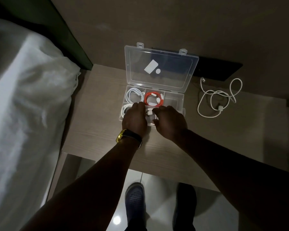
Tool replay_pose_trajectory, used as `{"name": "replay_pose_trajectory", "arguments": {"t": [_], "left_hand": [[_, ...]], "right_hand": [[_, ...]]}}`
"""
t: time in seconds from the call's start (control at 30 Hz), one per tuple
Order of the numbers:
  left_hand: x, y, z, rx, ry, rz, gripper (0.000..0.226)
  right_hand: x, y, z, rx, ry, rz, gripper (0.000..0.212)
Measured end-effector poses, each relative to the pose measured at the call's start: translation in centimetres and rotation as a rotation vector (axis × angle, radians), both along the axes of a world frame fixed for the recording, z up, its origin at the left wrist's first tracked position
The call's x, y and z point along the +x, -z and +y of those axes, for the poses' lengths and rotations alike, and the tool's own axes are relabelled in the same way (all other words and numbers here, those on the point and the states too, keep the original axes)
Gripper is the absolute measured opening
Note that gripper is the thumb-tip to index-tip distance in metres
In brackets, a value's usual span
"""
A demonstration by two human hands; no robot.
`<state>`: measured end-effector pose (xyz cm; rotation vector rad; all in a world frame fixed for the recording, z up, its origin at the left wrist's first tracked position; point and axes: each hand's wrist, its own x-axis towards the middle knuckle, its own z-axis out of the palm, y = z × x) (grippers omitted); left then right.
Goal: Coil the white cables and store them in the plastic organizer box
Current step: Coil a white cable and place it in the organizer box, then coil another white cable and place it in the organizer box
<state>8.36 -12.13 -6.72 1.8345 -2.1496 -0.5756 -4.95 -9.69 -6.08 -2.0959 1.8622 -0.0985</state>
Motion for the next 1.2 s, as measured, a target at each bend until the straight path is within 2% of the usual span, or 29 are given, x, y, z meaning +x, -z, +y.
{"name": "replay_pose_trajectory", "arguments": {"t": [0.27,0.5,0.57,0.63,0.7,0.8,0.83,0.87,0.93,1.03,1.1,1.2], "left_hand": [[0.6,-0.4,1.1,-0.077,0.007,0.148,0.011],[0.3,-1.3,1.3,-0.109,-0.075,0.103,0.018],[0.1,-1.9,1.4,-0.129,-0.083,0.115,0.021],[-0.4,-2.6,1.6,-0.162,-0.062,0.165,0.022],[-1.3,-3.3,1.9,-0.177,-0.02,0.255,0.021],[-3.2,-4.3,2.6,-0.168,0.009,0.397,0.016],[-3.9,-4.6,2.8,-0.161,0.01,0.435,0.016],[-4.6,-4.8,3.0,-0.151,0.012,0.465,0.015],[-5.9,-5.2,3.2,-0.119,0.033,0.497,0.015],[-7.3,-5.7,3.7,-0.086,0.066,0.517,0.018],[-8.0,-6.1,4.1,-0.065,0.07,0.537,0.019],[-8.8,-6.7,4.3,-0.077,0.068,0.558,0.021]], "right_hand": [[-0.6,0.8,1.1,-0.09,0.056,-0.128,0.038],[-2.2,-0.1,1.0,-0.116,0.081,-0.207,0.029],[-4.2,-0.7,0.5,-0.175,0.23,-0.319,0.019],[-7.3,-1.3,-0.2,-0.263,0.482,-0.394,0.012],[-10.4,-1.6,-1.0,-0.319,0.73,-0.399,0.016],[-13.7,-1.3,-2.8,-0.197,0.971,-0.55,0.021],[-14.4,-0.9,-3.6,-0.096,0.977,-0.567,0.023],[-14.8,-0.5,-4.2,0.022,0.944,-0.495,0.025],[-15.1,0.2,-4.8,0.179,0.811,-0.21,0.032],[-15.2,0.3,-3.5,0.132,0.565,0.048,0.039],[-15.6,0.0,-2.1,0.138,0.427,0.085,0.04],[-16.3,-1.4,0.4,0.118,0.397,-0.02,0.031]]}}
